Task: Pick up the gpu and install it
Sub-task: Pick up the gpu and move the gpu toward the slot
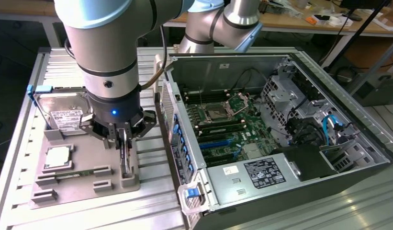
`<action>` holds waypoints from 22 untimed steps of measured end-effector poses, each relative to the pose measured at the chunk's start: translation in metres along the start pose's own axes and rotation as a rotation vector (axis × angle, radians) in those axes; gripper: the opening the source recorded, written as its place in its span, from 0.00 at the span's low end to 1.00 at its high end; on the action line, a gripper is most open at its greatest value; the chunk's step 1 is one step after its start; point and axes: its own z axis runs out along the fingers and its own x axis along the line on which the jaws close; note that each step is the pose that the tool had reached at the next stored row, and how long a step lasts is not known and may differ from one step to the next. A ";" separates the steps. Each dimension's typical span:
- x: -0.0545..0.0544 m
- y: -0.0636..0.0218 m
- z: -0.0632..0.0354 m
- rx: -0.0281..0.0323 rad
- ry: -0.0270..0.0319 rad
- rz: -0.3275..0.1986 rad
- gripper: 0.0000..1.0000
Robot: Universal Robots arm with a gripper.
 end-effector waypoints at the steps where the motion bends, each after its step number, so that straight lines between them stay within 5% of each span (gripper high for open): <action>1: 0.000 0.0000 0.0000 0.0000 0.0000 0.000 0.27; 22: -0.001 0.0006 -0.0166 0.0047 -0.0003 0.000 0.27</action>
